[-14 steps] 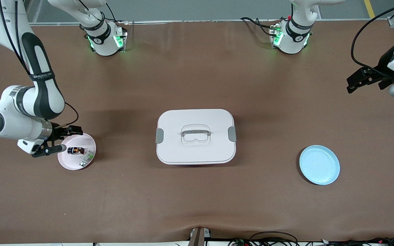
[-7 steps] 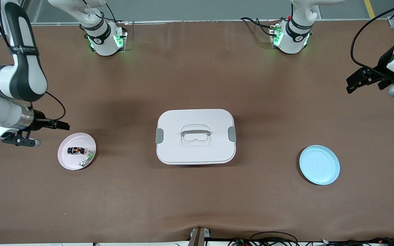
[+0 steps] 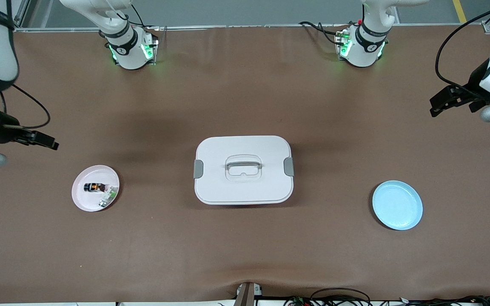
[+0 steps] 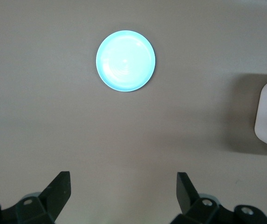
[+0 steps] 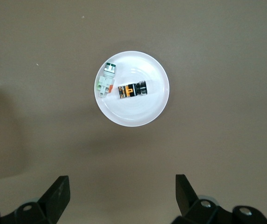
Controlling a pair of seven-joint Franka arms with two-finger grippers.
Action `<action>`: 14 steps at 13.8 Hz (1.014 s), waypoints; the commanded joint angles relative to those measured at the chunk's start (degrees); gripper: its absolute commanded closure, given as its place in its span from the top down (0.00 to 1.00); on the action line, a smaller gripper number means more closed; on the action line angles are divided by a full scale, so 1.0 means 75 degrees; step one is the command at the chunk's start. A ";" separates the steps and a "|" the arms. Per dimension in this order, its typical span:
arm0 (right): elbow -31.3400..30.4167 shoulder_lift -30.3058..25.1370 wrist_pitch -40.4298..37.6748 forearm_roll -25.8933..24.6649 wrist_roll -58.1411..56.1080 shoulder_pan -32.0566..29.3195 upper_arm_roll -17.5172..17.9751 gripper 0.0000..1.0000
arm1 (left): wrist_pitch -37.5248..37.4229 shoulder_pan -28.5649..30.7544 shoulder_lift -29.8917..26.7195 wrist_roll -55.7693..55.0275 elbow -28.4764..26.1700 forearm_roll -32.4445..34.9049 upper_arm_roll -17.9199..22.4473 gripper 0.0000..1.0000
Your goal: Transfer orange switch to right arm and place
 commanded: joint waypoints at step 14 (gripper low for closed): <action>0.2164 -0.0036 -0.1866 -0.0106 0.0026 -0.0048 0.0112 1.00 | -0.0072 -0.0041 -0.0043 0.0061 -0.0010 -0.0119 -0.0039 1.00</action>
